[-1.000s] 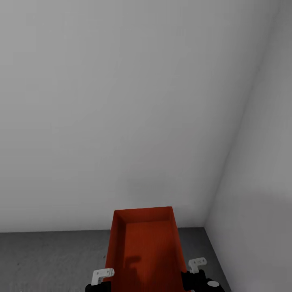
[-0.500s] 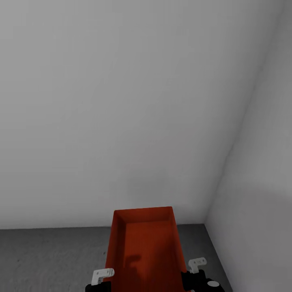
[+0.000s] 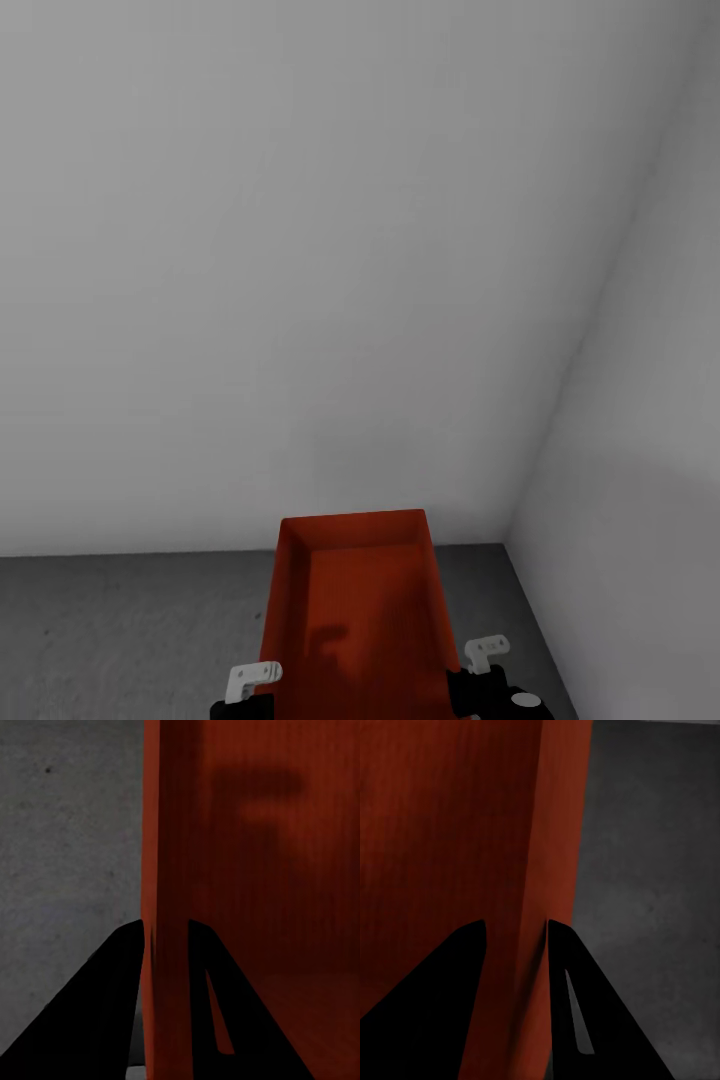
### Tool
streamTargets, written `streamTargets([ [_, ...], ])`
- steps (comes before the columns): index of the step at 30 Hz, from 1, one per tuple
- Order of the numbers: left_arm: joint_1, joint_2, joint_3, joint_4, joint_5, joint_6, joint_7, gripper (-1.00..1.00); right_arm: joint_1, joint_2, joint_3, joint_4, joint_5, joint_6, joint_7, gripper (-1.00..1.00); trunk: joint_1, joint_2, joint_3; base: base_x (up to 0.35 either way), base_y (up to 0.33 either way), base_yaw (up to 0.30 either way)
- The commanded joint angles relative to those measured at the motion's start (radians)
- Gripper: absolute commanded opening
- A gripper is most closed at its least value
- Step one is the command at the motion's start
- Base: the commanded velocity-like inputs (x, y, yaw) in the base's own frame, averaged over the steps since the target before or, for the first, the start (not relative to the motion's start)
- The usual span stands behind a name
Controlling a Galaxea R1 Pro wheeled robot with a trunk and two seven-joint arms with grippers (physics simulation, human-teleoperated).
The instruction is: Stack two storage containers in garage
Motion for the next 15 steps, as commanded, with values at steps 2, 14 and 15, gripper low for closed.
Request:
streamTargets([
  [2, 0.000, 0.023, -0.004, -0.004, -0.001, -0.004, 0.036, -1.00, 0.000, 0.001, 0.002, 0.001, 0.005, 0.007, 0.014, -1.00, 0.008, -0.016, -0.011, 0.000, 0.000, 0.000],
  [14, 0.000, 0.024, -0.004, -0.004, -0.001, -0.003, 0.036, -1.00, 0.000, 0.001, 0.002, 0.001, 0.005, 0.007, 0.014, -1.00, 0.054, -0.100, -0.068, 0.000, 0.000, 0.000],
  [15, 0.000, 0.024, -0.004, -0.004, -0.001, -0.002, 0.036, -1.00, 0.000, 0.001, 0.002, 0.001, 0.005, 0.007, 0.014, -1.00, 0.058, -0.107, -0.073, 0.000, 0.000, 0.000],
])
